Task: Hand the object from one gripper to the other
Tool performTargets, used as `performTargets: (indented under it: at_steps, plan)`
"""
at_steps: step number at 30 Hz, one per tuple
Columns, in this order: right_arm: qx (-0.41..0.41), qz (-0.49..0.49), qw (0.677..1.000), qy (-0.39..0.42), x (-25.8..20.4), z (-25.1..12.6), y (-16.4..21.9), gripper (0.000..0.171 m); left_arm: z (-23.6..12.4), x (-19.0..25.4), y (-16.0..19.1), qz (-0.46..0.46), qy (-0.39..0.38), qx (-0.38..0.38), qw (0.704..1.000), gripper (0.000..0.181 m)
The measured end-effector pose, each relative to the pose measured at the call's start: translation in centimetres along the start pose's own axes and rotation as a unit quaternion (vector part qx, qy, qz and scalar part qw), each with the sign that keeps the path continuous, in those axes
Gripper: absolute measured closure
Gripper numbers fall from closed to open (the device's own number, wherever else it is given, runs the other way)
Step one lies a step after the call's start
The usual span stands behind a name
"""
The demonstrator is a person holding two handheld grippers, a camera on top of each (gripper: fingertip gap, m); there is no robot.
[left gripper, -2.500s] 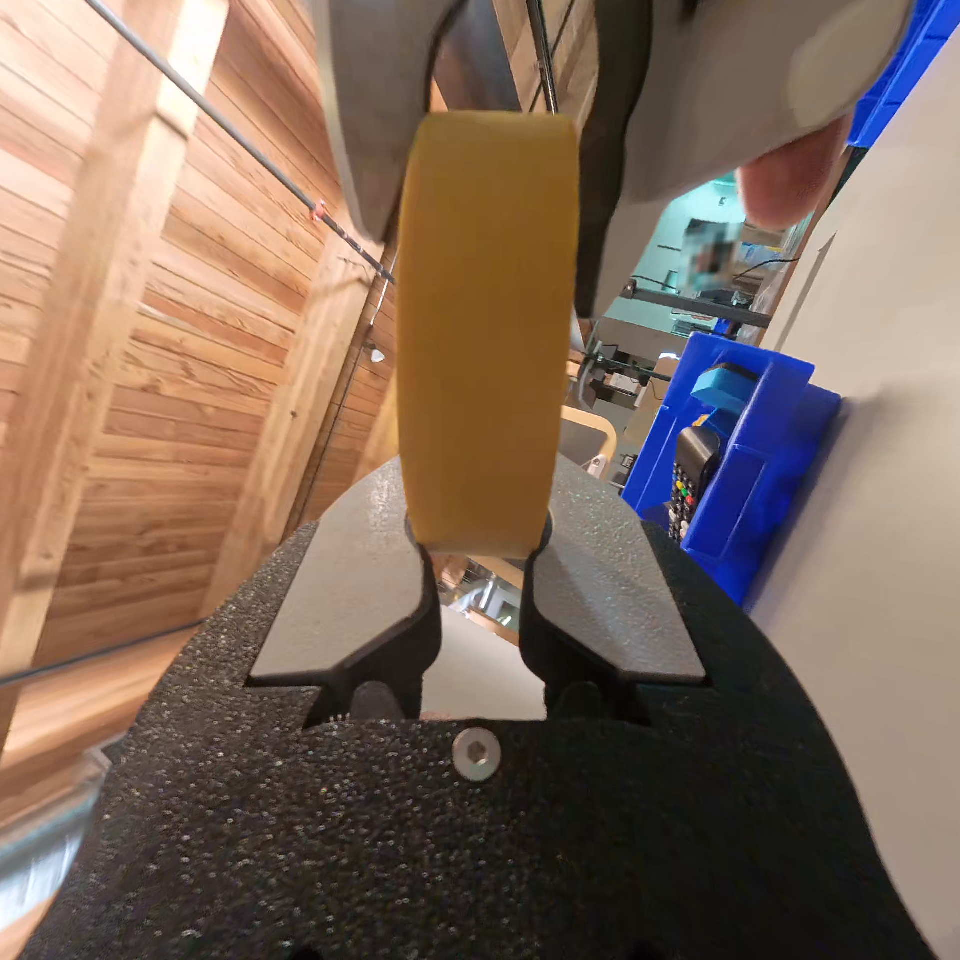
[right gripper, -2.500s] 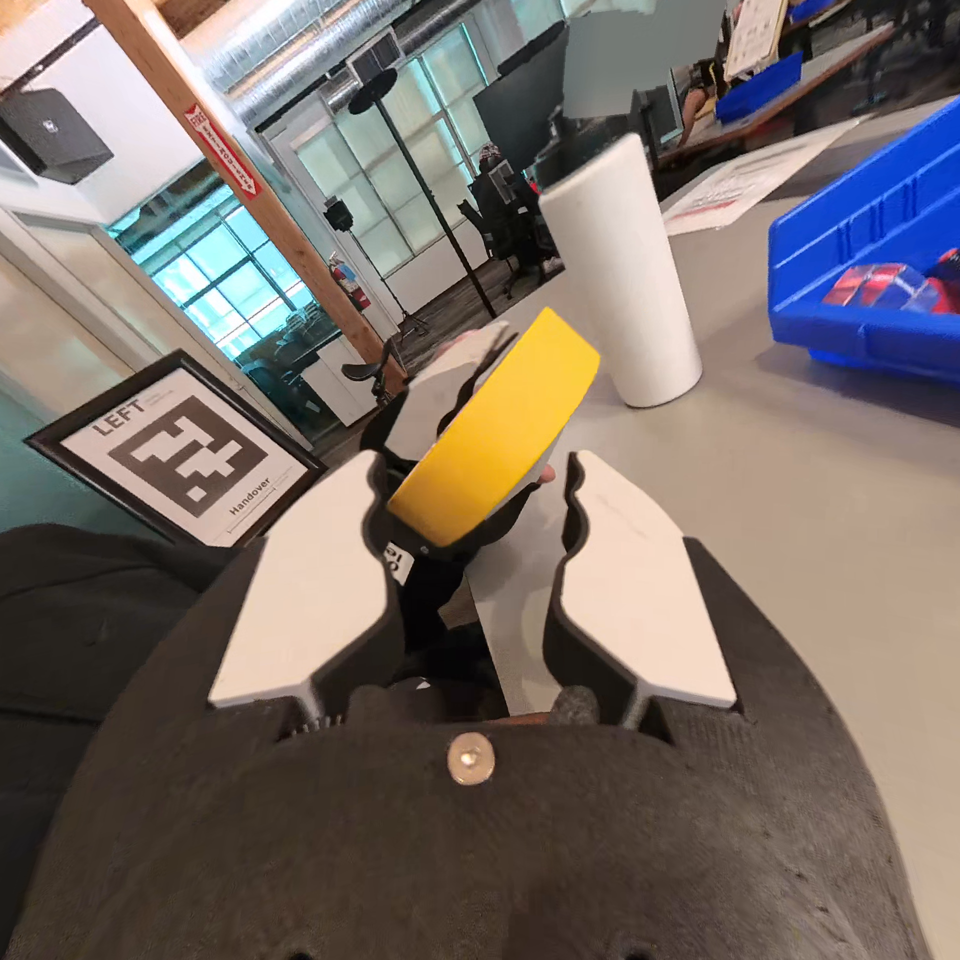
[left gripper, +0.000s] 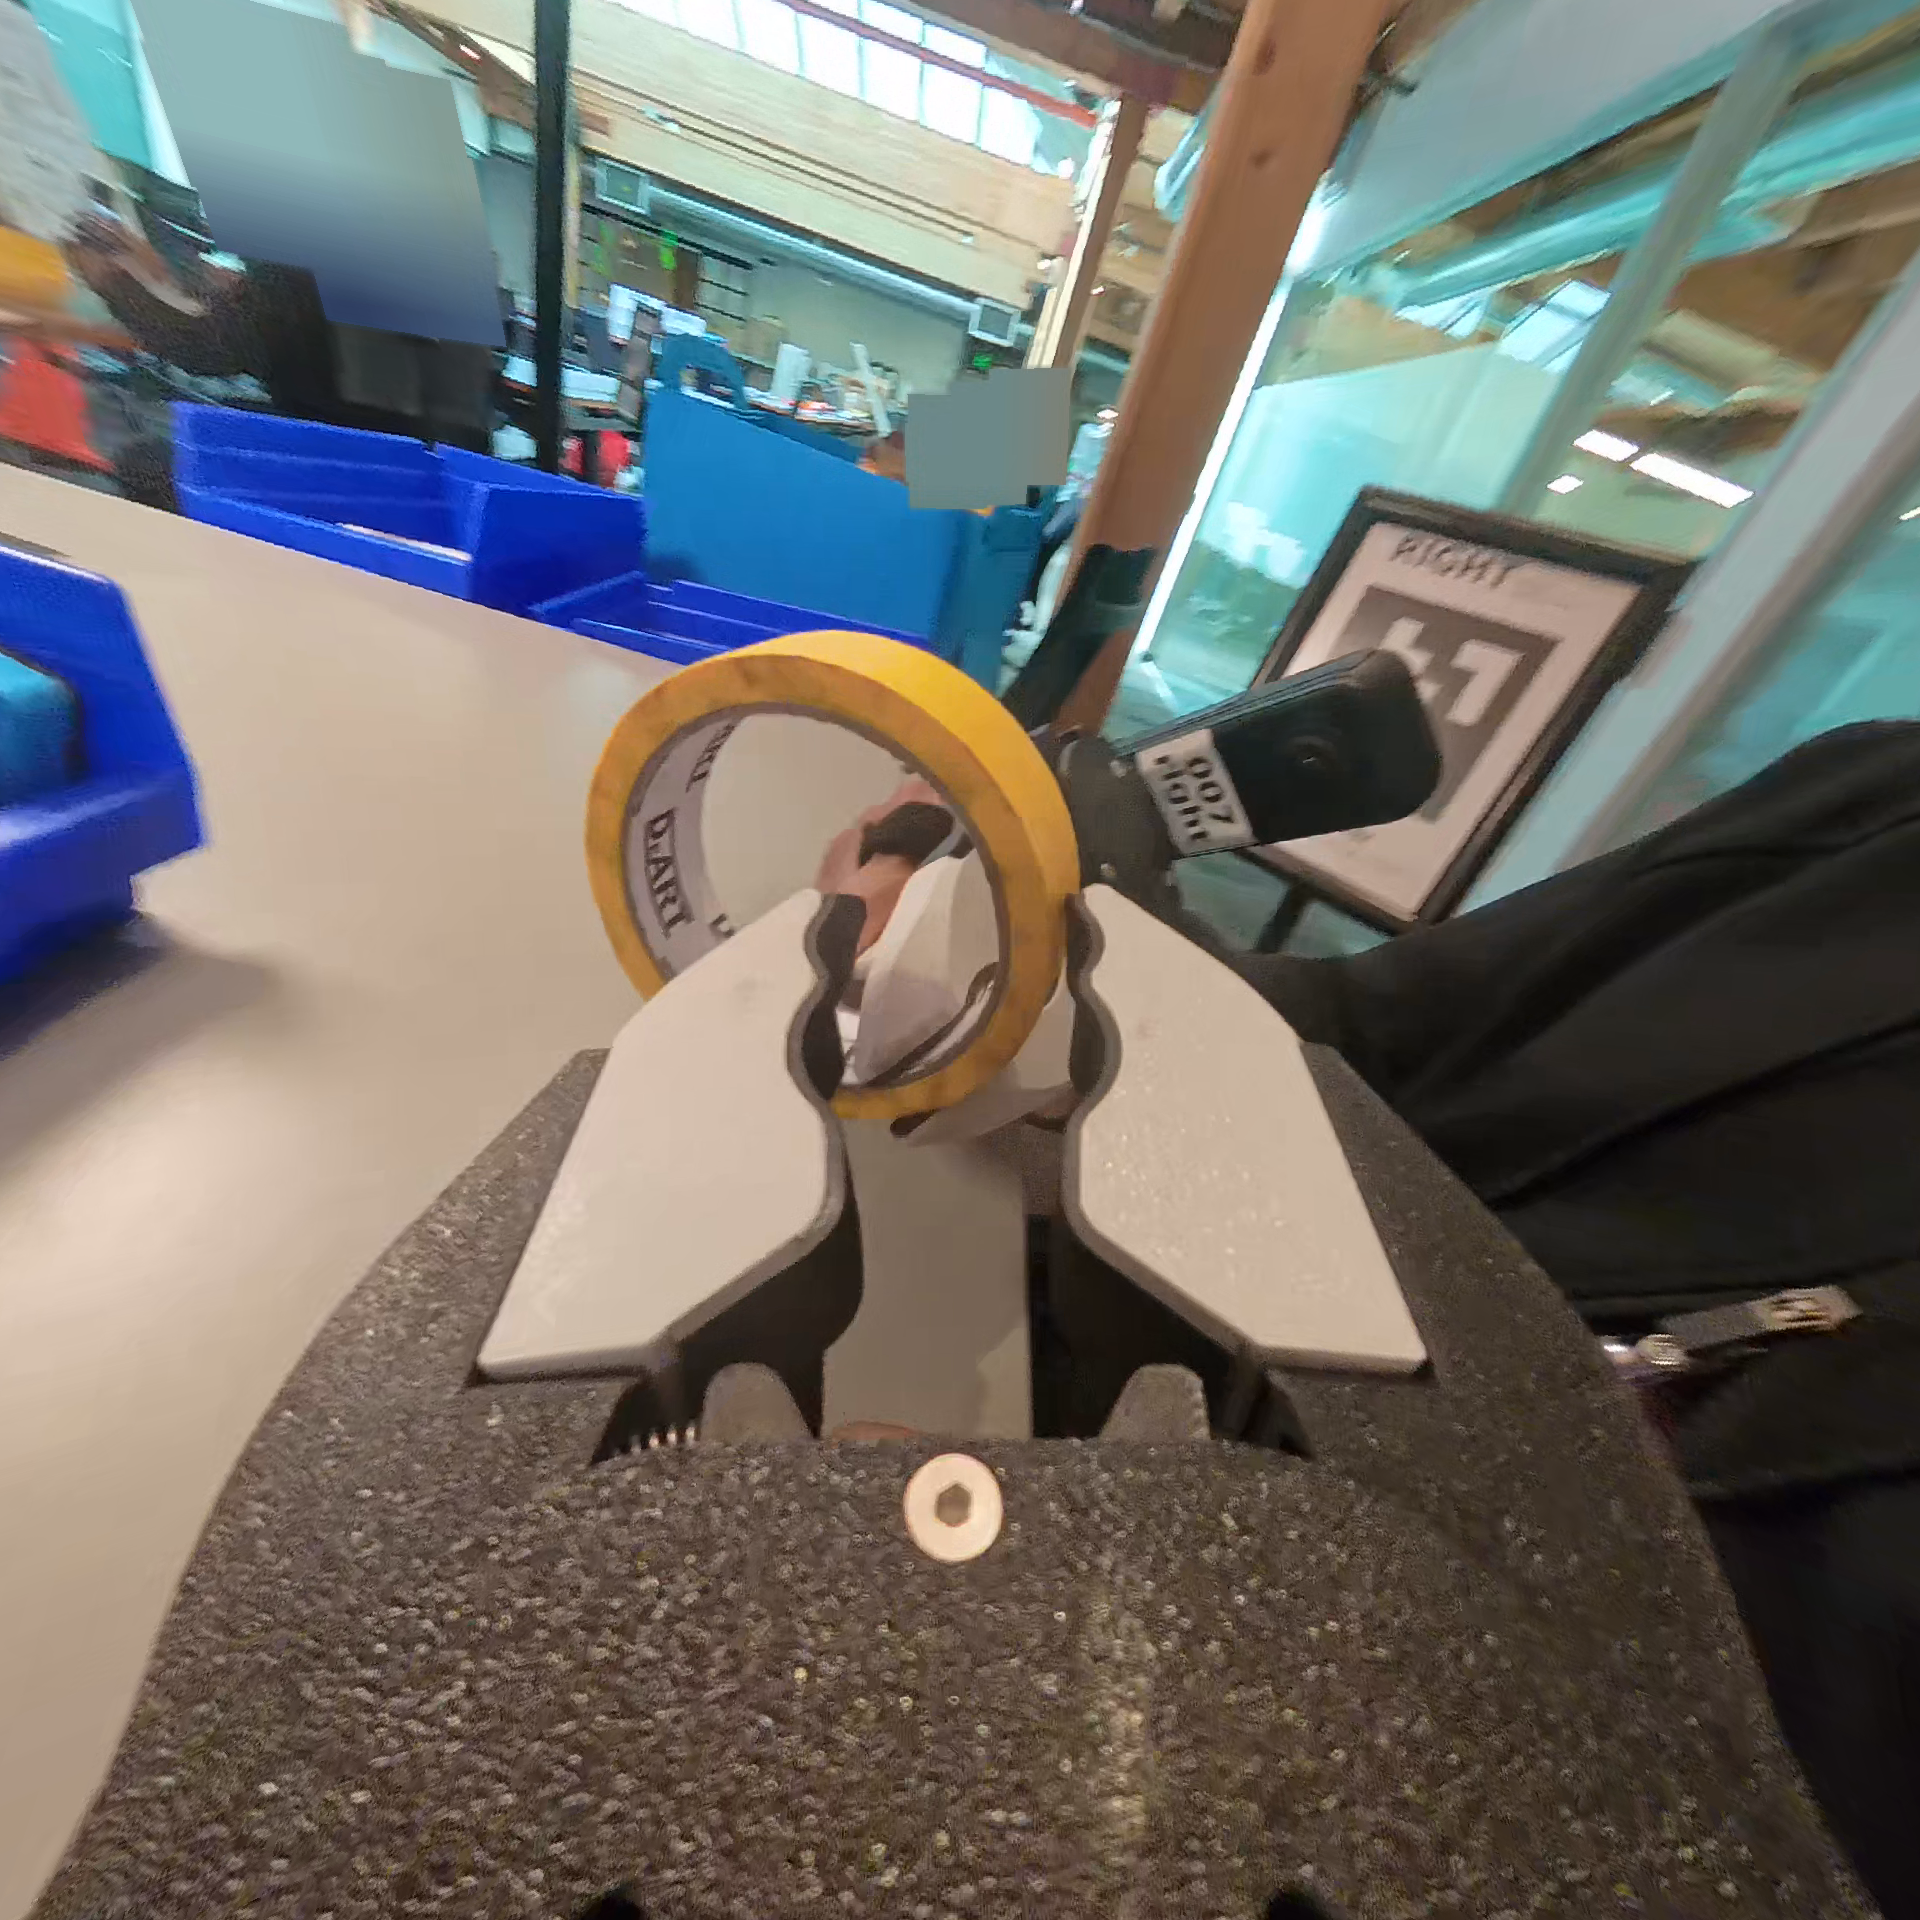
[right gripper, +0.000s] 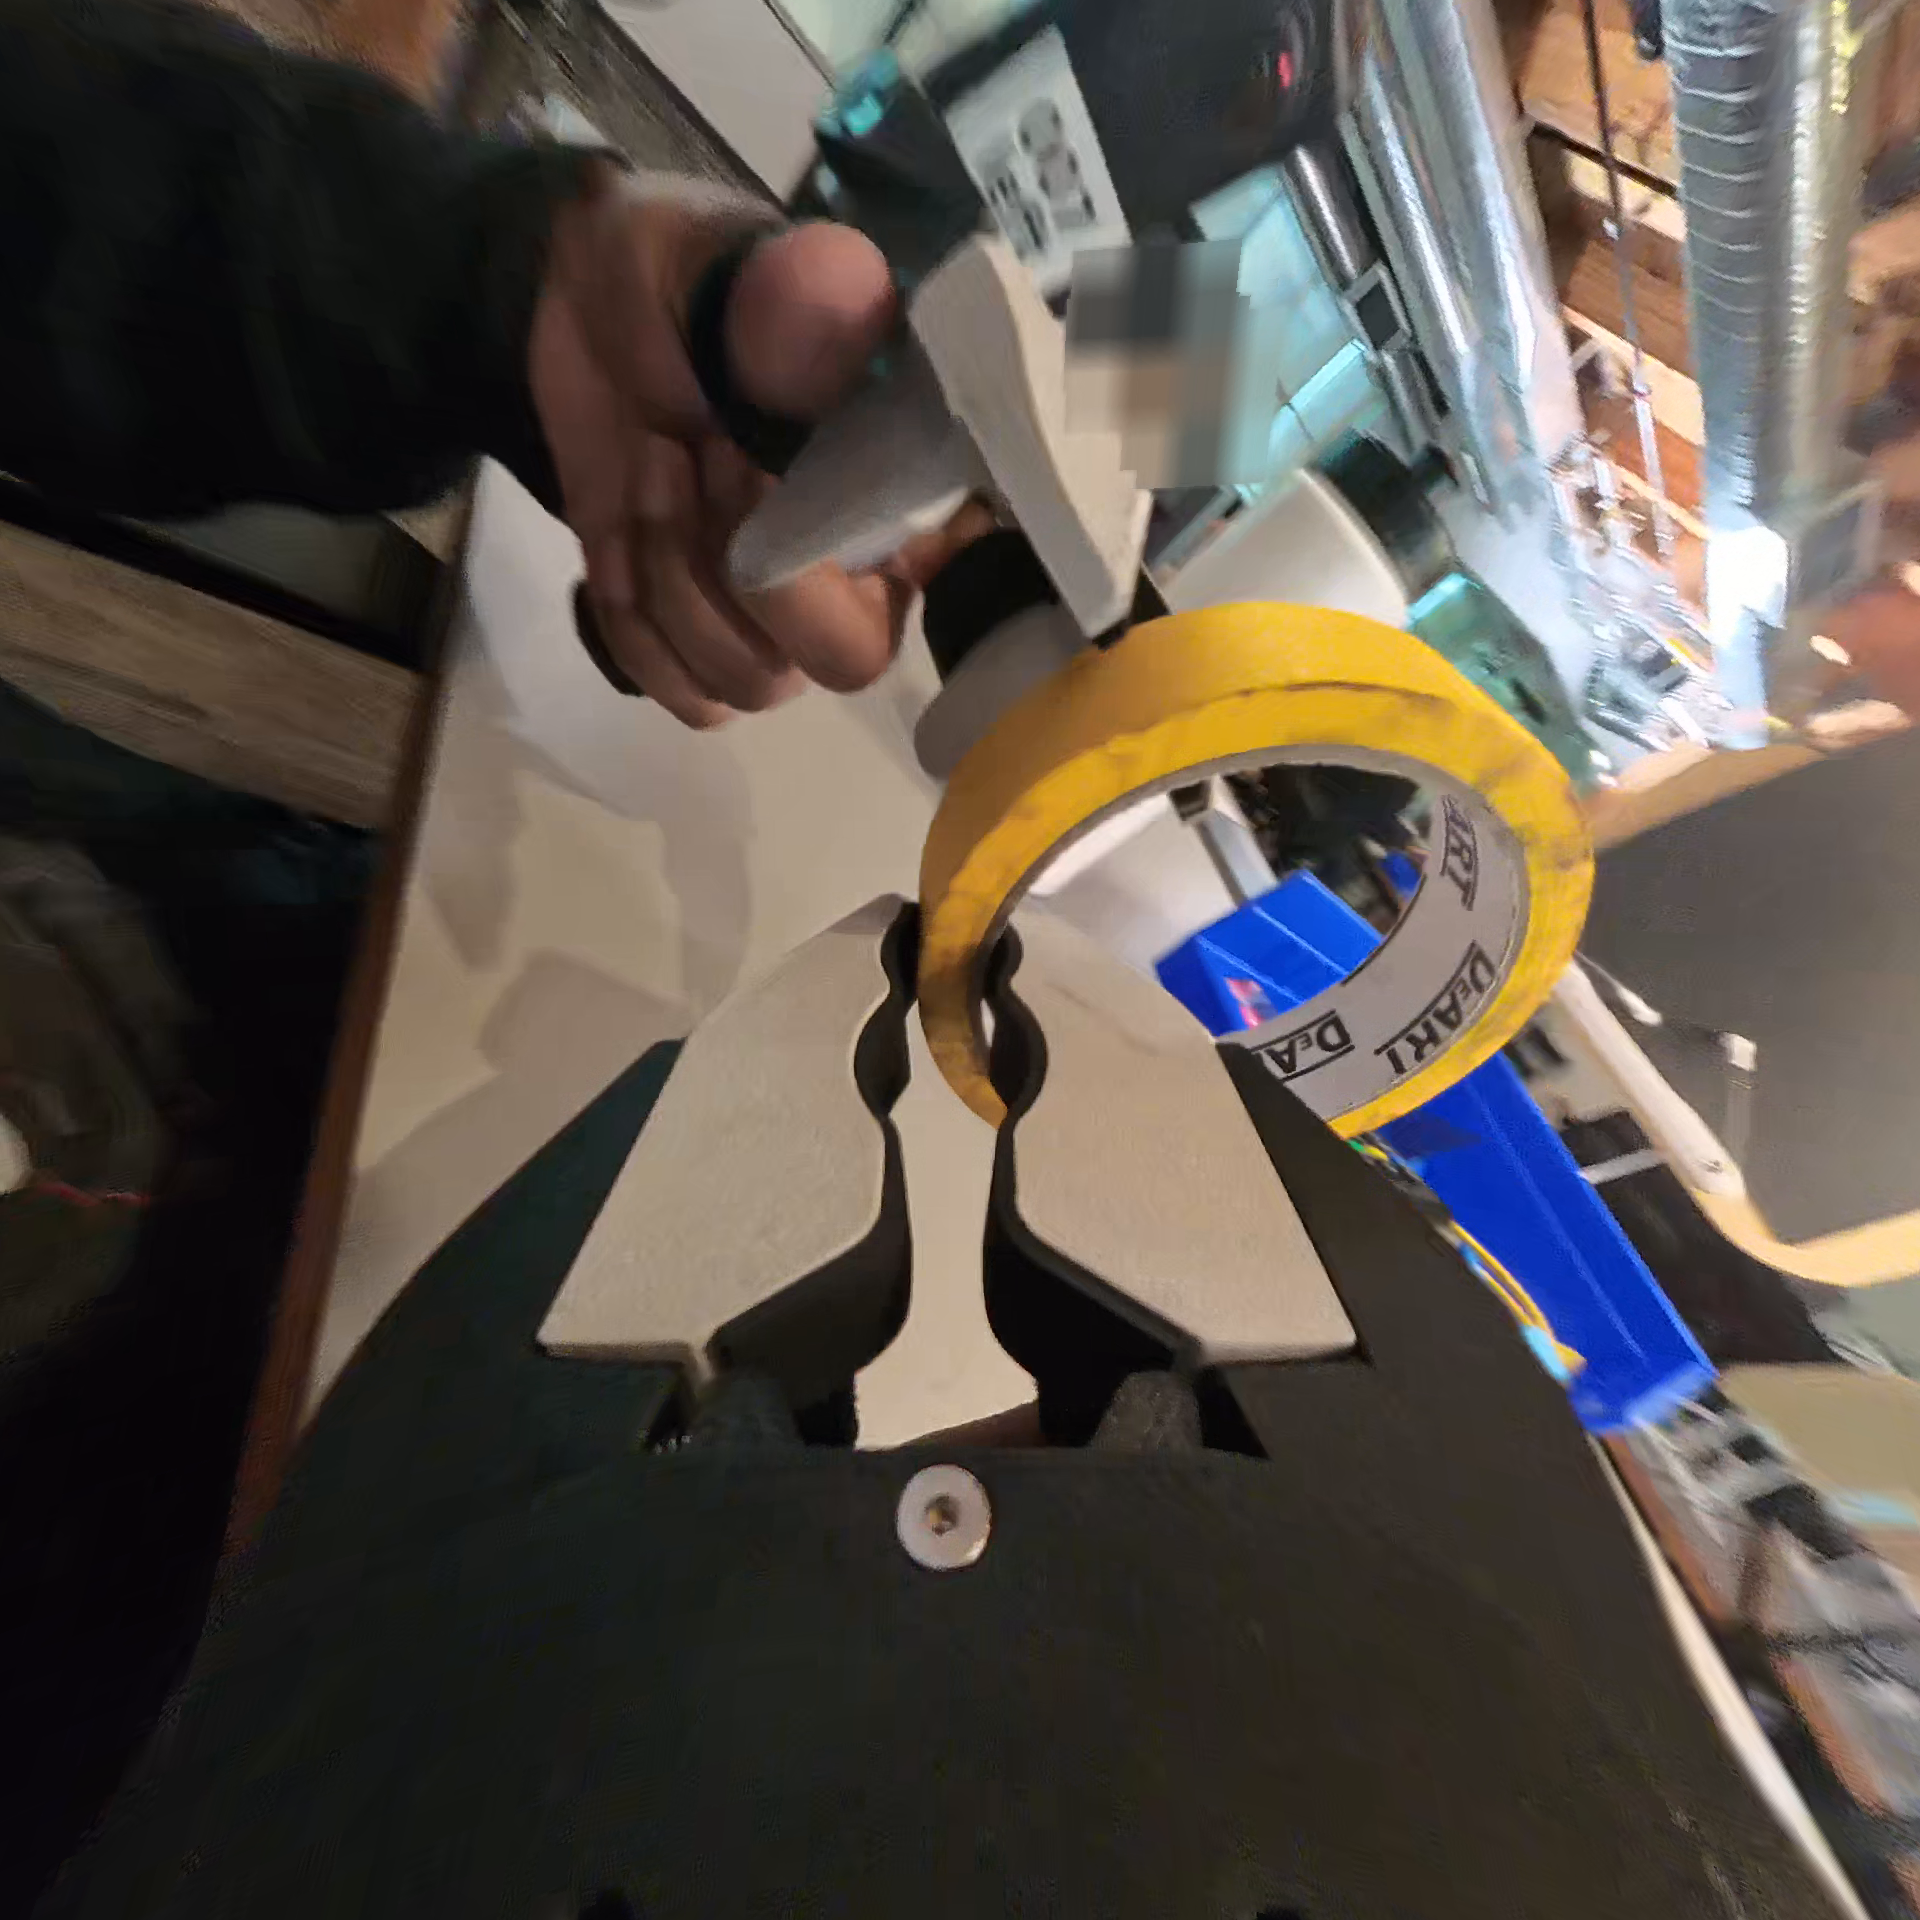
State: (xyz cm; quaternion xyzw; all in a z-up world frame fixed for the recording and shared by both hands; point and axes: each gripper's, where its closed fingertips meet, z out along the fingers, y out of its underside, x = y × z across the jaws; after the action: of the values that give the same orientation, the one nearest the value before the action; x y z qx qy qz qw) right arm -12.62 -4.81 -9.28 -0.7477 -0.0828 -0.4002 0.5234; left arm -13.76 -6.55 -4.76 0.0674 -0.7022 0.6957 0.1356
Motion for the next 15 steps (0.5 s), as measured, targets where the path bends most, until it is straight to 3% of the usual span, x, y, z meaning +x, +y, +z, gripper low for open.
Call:
performTargets:
  at_steps: [4, 8, 12, 15]
  plan:
    - [-0.013, -0.020, 1.000, -0.018, -1.0, 0.4, 0.6, 0.160, 0.8, 1.5, 0.5, -0.051, 0.059, -0.007, 0.997, 0.155]
    - [-0.054, -0.050, 0.997, 0.035, 0.3, 0.8, 2.0, 0.158, 1.1, 0.0, 0.4, -0.020, 0.006, 0.002, 1.000, 0.167]
    - [-0.098, -0.025, 0.990, 0.094, 2.8, 0.3, 3.6, 0.151, 1.0, -2.8, 0.4, 0.120, -0.133, -0.016, 0.984, 0.170]
    - [-0.104, 0.052, 0.988, 0.099, 4.1, -0.5, 4.2, 0.143, 0.3, -5.2, 0.5, 0.280, -0.258, -0.064, 0.922, 0.170]
